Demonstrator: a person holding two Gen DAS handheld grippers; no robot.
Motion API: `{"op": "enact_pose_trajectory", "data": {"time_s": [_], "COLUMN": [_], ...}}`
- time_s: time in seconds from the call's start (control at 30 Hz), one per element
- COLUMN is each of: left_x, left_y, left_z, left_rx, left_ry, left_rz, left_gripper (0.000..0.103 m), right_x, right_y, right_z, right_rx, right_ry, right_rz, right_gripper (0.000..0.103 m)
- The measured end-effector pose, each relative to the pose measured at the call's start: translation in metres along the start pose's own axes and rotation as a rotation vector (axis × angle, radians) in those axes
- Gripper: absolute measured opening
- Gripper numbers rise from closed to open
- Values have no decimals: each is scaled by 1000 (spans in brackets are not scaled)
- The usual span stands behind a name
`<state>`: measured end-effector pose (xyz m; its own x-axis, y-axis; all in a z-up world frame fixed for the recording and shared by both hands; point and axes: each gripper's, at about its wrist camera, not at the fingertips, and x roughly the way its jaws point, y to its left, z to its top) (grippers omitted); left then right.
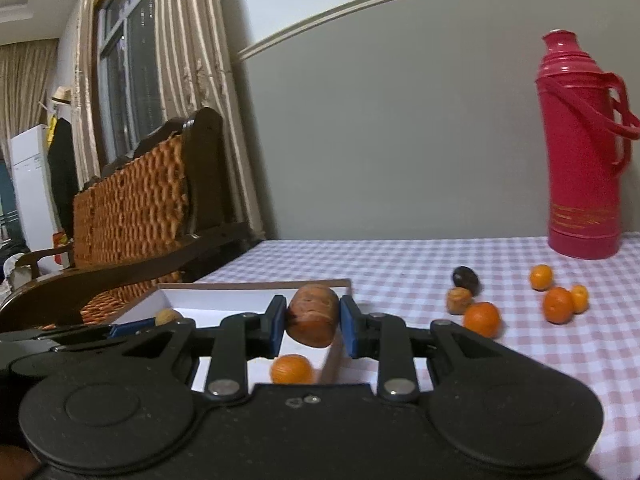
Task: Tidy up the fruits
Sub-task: 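Carry both fruits over the white box and open both tools to release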
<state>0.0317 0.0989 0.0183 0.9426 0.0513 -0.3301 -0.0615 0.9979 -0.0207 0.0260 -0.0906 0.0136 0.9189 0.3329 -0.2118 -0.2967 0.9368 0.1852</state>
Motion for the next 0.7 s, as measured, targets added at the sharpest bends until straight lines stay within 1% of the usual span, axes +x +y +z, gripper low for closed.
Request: {"op": "enact_pose_trajectory", "data": {"time_s": [0.33, 0.7], "left_x": [10, 25], "left_y": [42, 69], "left_z": [-1, -2], "left_rx": [-43, -65], "left_ry": [9, 25], "left_rz": [96, 166], "left_gripper": [26, 26], "right_x": [25, 44], "right_y": [24, 35], "right_z": [-5, -7], "right_rx": [-7, -1], "right_ry": [8, 20], "right_rz": [47, 59], "right_gripper": [20, 20]}}
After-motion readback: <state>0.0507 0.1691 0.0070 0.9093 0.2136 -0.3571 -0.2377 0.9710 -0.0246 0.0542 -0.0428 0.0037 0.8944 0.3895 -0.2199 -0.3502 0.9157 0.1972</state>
